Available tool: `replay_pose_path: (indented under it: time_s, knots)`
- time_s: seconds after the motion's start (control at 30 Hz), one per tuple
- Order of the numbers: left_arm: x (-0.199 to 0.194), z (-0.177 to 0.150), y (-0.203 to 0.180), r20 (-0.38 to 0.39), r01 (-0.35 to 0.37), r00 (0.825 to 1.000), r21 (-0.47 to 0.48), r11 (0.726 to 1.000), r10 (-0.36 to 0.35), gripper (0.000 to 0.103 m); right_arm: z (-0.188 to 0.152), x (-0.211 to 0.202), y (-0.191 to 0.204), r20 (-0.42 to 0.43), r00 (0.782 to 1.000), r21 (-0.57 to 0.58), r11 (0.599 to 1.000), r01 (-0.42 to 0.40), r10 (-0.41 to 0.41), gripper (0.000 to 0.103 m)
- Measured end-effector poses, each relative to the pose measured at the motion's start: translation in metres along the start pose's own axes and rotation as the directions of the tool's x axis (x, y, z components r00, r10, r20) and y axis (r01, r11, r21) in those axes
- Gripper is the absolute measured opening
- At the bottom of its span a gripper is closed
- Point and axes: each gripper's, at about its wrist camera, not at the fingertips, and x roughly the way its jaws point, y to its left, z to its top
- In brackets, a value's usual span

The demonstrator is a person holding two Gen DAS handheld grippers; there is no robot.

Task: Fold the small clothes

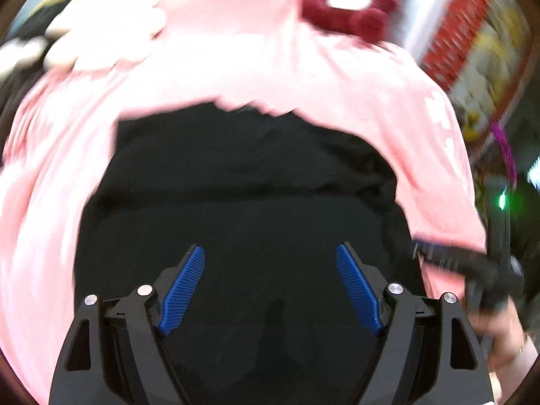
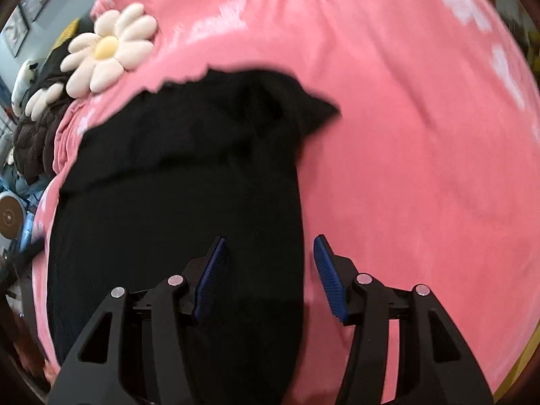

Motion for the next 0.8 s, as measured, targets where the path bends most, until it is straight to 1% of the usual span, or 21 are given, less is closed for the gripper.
replay_pose_path:
  time_s: [0.03,0.07,0.1,0.13,0.17,0.2,0.23,0.27,0.3,0.4,0.43,0.47,0.5,0.53,0.57,0.6,0.63,0.7,0.73,0.77,0.8]
  knots:
    - [0.006,0.010,-0.010,0.001,-0.016,1.000,0.025,1.000,0.016,0.079,-0.006,-0.001,-0.003,-0.017,0.999,0.016,0.999,-0.041,0.041,0.033]
    - [0.012,0.021,-0.020,0.001,-0.021,1.000,0.041,0.999,0.021,0.079,-0.011,-0.007,-0.006,-0.024,0.996,0.029,0.996,-0.081,0.082,0.024]
    - [0.014,0.027,-0.027,-0.003,-0.019,1.000,0.043,0.999,0.019,0.079,-0.017,-0.019,-0.008,-0.034,0.989,0.046,0.989,-0.139,0.141,0.009]
    - [0.014,0.029,-0.030,-0.009,-0.010,1.000,0.040,0.999,0.010,0.079,-0.021,-0.029,-0.009,-0.034,0.985,0.053,0.984,-0.169,0.171,0.008]
    - [0.012,0.027,-0.029,-0.023,0.022,1.000,0.029,0.999,-0.022,0.079,-0.029,-0.042,-0.011,-0.038,0.982,0.046,0.982,-0.182,0.184,0.008]
    - [0.010,0.022,-0.025,-0.033,0.042,0.999,0.014,0.999,-0.042,0.080,-0.036,-0.050,-0.011,-0.050,0.983,0.032,0.984,-0.175,0.176,0.013]
    - [0.005,0.013,-0.019,-0.041,0.051,0.998,-0.008,0.999,-0.051,0.080,-0.047,-0.058,-0.013,-0.073,0.985,0.019,0.988,-0.154,0.155,0.029]
    - [0.000,0.000,-0.009,-0.054,0.059,0.997,-0.042,0.997,-0.062,0.080,-0.062,-0.066,-0.019,-0.074,0.988,0.032,0.991,-0.131,0.133,0.043]
    - [-0.006,-0.013,0.001,-0.069,0.059,0.996,-0.072,0.996,-0.064,0.080,-0.071,-0.071,-0.024,-0.072,0.989,0.043,0.991,-0.125,0.128,0.062]
    - [-0.028,-0.061,0.036,-0.113,0.010,0.993,-0.173,0.985,-0.030,0.080,-0.110,-0.070,-0.029,-0.140,0.982,0.086,0.990,-0.114,0.126,0.062]
    - [-0.037,-0.080,0.049,-0.136,-0.020,0.991,-0.209,0.978,-0.009,0.080,-0.124,-0.063,-0.028,-0.186,0.977,0.093,0.992,-0.090,0.106,0.062]
    - [-0.042,-0.091,0.057,-0.152,-0.038,0.988,-0.231,0.972,0.002,0.080,-0.133,-0.057,-0.025,-0.209,0.975,0.082,0.994,-0.066,0.082,0.061]
    - [-0.046,-0.102,0.063,-0.171,-0.059,0.985,-0.248,0.967,0.017,0.080,-0.137,-0.057,-0.021,-0.188,0.981,0.055,0.998,-0.036,0.046,0.056]
    - [-0.050,-0.113,0.070,-0.190,-0.084,0.981,-0.262,0.961,0.034,0.080,-0.140,-0.059,-0.010,-0.171,0.985,-0.009,1.000,0.015,-0.016,0.047]
    - [-0.054,-0.124,0.077,-0.212,-0.111,0.976,-0.281,0.953,0.051,0.080,-0.140,-0.062,-0.002,-0.176,0.984,-0.039,0.999,0.014,-0.021,0.034]
    - [-0.058,-0.134,0.082,-0.231,-0.130,0.971,-0.295,0.947,0.061,0.080,-0.140,-0.067,0.001,-0.191,0.981,0.004,0.999,-0.043,0.043,0.005]
    - [-0.062,-0.140,0.086,-0.241,-0.144,0.968,-0.303,0.942,0.070,0.080,-0.141,-0.074,0.003,-0.186,0.980,0.020,0.998,-0.062,0.065,0.004]
    - [-0.067,-0.150,0.091,-0.264,-0.170,0.960,-0.302,0.938,0.089,0.080,-0.144,-0.099,0.013,-0.145,0.989,-0.040,0.999,0.002,-0.008,0.004]
    - [-0.069,-0.156,0.092,-0.278,-0.180,0.956,-0.295,0.938,0.096,0.080,-0.146,-0.114,0.011,-0.124,0.992,-0.027,0.999,0.023,-0.026,0.004]
    - [-0.071,-0.158,0.093,-0.285,-0.180,0.954,-0.290,0.940,0.095,0.080,-0.150,-0.125,0.001,-0.119,0.993,0.015,0.999,0.029,-0.027,0.004]
    - [-0.073,-0.163,0.096,-0.289,-0.179,0.953,-0.284,0.942,0.094,0.080,-0.155,-0.126,-0.008,-0.134,0.991,0.042,0.999,0.027,-0.021,0.003]
